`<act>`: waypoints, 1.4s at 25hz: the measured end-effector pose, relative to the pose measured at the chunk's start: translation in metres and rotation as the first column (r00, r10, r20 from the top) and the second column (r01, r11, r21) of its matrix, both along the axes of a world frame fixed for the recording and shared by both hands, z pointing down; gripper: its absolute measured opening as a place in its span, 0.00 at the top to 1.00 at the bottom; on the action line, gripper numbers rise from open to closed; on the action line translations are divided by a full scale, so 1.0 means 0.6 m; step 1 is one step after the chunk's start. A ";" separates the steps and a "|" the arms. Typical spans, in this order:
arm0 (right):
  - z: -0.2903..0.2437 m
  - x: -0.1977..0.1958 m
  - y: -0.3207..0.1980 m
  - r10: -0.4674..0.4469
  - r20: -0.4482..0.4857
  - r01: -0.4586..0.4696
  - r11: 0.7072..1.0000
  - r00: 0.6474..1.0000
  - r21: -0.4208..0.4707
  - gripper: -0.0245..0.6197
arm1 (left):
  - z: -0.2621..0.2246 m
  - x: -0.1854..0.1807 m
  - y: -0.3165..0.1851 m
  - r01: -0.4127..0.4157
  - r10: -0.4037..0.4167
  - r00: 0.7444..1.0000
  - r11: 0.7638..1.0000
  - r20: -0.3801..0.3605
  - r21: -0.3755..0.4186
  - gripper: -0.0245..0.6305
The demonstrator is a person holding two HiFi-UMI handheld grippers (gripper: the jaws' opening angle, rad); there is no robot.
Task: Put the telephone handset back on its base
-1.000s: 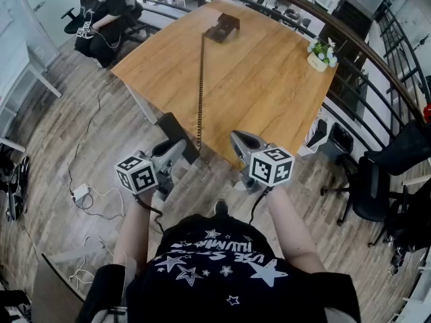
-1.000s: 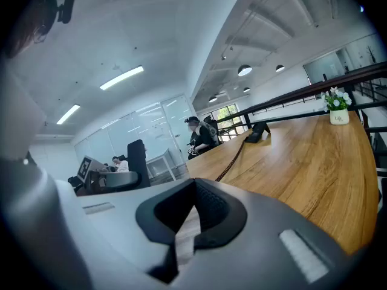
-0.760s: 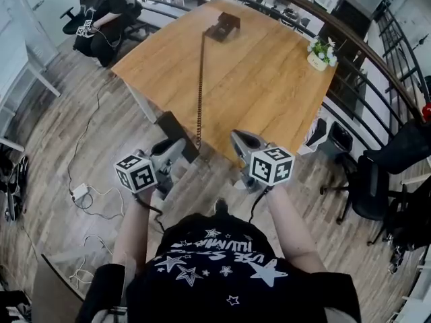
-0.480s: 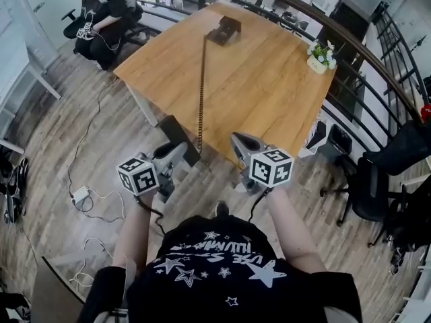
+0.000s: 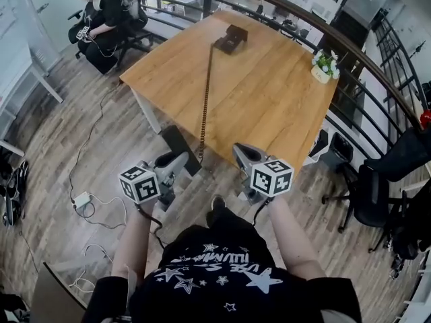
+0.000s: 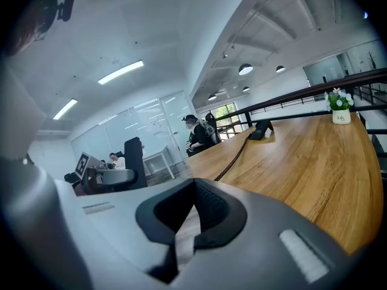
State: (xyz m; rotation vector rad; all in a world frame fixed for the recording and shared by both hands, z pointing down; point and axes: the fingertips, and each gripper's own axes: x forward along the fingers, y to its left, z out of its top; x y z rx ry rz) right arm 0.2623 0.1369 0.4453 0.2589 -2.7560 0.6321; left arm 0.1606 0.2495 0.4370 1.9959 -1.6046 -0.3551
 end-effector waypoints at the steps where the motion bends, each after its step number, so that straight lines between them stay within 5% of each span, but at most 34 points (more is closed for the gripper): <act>1: 0.006 -0.001 -0.002 -0.001 -0.007 0.001 1.000 1.000 -0.004 0.96 | 0.004 -0.003 0.001 0.003 -0.003 1.000 1.000 -0.007 -0.003 0.83; 11: 0.010 -0.102 -0.090 0.023 0.010 -0.023 0.999 1.000 -0.023 0.96 | 0.010 -0.098 -0.027 0.036 -0.035 0.999 0.999 -0.039 0.007 0.83; 24: -0.010 -0.297 -0.309 0.093 0.062 -0.089 0.994 0.994 -0.064 0.96 | -0.020 -0.278 -0.180 -0.001 0.001 1.000 1.000 -0.005 0.004 0.83; 35: -0.006 -0.354 -0.418 0.149 0.080 -0.143 0.987 0.986 -0.075 0.96 | -0.015 -0.360 -0.287 -0.038 0.038 0.999 0.999 -0.021 -0.006 0.83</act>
